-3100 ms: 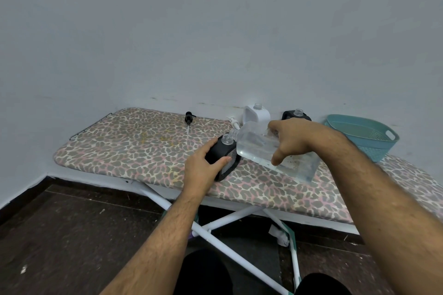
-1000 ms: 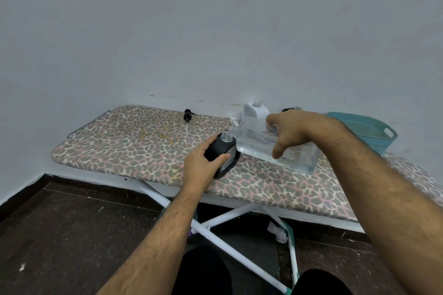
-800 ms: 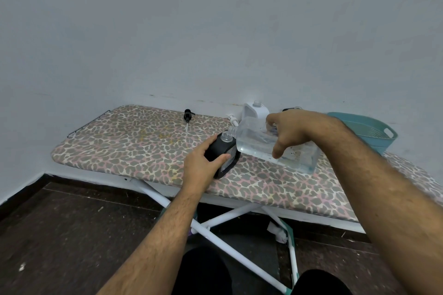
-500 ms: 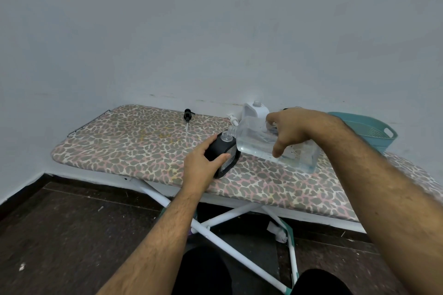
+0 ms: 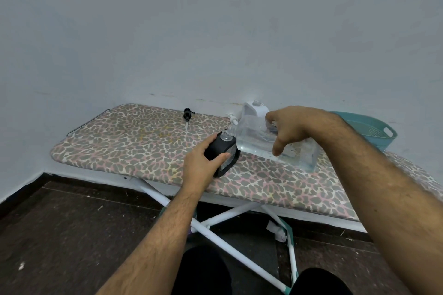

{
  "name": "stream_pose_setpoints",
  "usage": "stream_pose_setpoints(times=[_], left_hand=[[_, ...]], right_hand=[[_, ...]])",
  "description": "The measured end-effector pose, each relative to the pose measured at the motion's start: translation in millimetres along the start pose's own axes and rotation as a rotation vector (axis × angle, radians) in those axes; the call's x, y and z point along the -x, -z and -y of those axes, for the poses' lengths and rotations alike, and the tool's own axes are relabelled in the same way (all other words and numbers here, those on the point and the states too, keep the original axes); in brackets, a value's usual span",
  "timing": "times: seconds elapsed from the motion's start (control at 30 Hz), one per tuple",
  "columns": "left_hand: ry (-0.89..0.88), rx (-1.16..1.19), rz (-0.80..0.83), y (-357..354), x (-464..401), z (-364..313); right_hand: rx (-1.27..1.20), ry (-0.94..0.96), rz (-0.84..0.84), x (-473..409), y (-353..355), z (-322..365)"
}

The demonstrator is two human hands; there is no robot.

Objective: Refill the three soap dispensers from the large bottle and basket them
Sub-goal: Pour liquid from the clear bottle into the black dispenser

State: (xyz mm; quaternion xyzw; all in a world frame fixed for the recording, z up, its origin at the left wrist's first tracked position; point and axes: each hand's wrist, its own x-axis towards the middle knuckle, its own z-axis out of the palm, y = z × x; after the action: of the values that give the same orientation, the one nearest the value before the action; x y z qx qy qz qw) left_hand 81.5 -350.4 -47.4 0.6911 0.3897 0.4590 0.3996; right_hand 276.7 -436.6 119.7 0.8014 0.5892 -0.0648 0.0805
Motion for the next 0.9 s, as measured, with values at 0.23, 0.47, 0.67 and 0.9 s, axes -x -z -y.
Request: stream_pose_setpoints(times=[0.23,0.47,0.67,0.9], left_hand=[[0.002,-0.006,-0.006,-0.3,-0.2,0.1],[0.003,-0.004,-0.001,-0.3,-0.6,0.8],[0.006,-0.011,-0.002,-0.3,-0.2,-0.5],[0.001,-0.017,-0.008,-0.2,1.7,-4.0]], right_hand=[[0.0,-0.001,-0.001,-1.6,-0.1,-0.6],[-0.024,0.009,-0.02,-4.6,-5.7,-5.2],[-0.116,0.054,-0.038,-5.4,-26.8,-15.8],[-0.312,0.084,-0.101,-6.4,-64.8,-25.1]])
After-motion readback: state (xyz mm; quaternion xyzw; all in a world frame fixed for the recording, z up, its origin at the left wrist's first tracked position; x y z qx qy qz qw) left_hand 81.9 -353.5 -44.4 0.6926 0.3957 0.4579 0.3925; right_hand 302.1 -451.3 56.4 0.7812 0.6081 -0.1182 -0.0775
